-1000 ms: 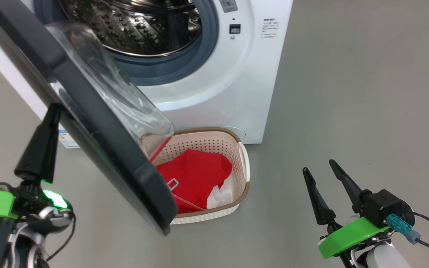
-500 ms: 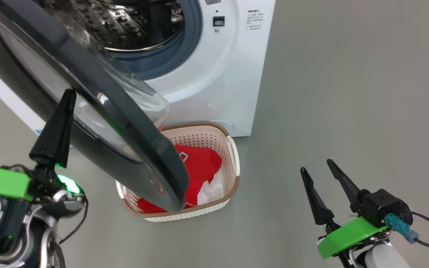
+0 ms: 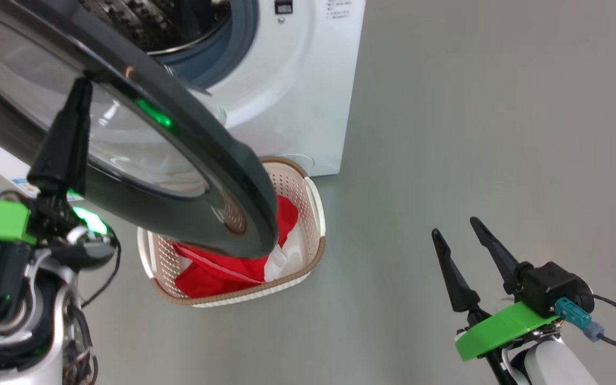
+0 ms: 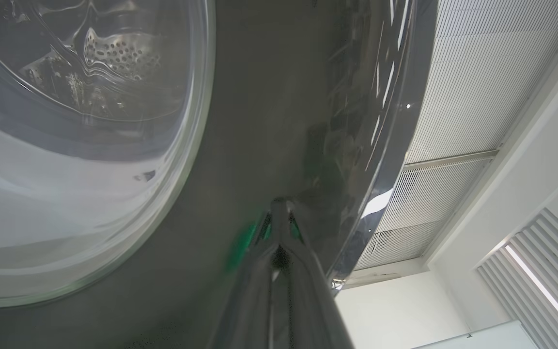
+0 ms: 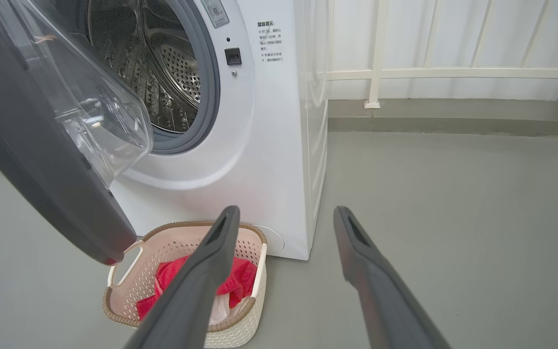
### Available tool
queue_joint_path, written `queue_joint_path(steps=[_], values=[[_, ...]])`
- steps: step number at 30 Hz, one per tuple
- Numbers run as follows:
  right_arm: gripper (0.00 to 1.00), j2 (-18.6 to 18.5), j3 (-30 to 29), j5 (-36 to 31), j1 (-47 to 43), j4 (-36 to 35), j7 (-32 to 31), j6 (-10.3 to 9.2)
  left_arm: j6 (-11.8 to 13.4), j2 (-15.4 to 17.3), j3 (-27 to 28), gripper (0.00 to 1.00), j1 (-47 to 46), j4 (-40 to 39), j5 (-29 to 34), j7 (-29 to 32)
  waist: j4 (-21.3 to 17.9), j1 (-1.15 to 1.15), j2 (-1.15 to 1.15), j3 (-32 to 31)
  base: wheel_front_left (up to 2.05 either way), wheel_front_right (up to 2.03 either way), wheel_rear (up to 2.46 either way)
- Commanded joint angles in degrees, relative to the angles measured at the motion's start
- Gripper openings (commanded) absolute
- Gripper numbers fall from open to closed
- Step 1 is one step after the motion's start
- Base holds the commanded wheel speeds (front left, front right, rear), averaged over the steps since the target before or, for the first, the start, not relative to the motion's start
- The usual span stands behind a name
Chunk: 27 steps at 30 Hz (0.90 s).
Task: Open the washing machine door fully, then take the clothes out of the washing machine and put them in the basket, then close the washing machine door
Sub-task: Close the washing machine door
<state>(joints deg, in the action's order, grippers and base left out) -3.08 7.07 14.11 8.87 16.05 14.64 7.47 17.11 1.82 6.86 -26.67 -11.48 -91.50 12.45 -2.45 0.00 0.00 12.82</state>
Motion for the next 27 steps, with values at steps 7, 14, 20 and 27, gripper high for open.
queue_joint_path(steps=[7,14,20,27], values=[[1.0,0.04,0.78,0.26,2.67,-1.93,0.36,0.02,-1.63,1.07,0.66,0.0,-6.18,2.52,0.04,-2.3,-1.82,0.0,0.0,2.77,0.0,0.0,0.0],[1.0,0.06,0.57,0.39,3.16,-2.43,0.36,0.02,-2.9,1.06,0.44,0.0,-10.32,6.22,0.03,-3.45,-2.89,0.0,0.0,4.49,0.0,0.0,0.0],[1.0,0.0,0.37,0.22,3.65,-2.86,0.36,0.02,-4.36,1.07,0.85,0.0,-14.71,10.04,-0.52,-4.64,-3.67,0.0,0.0,6.21,0.0,0.0,0.0],[1.0,0.01,0.38,0.12,4.39,-3.37,0.36,0.02,-6.01,1.22,0.9,0.0,-19.2,13.88,-0.21,-5.4,-4.69,0.0,0.0,8.28,0.0,0.0,0.0]])
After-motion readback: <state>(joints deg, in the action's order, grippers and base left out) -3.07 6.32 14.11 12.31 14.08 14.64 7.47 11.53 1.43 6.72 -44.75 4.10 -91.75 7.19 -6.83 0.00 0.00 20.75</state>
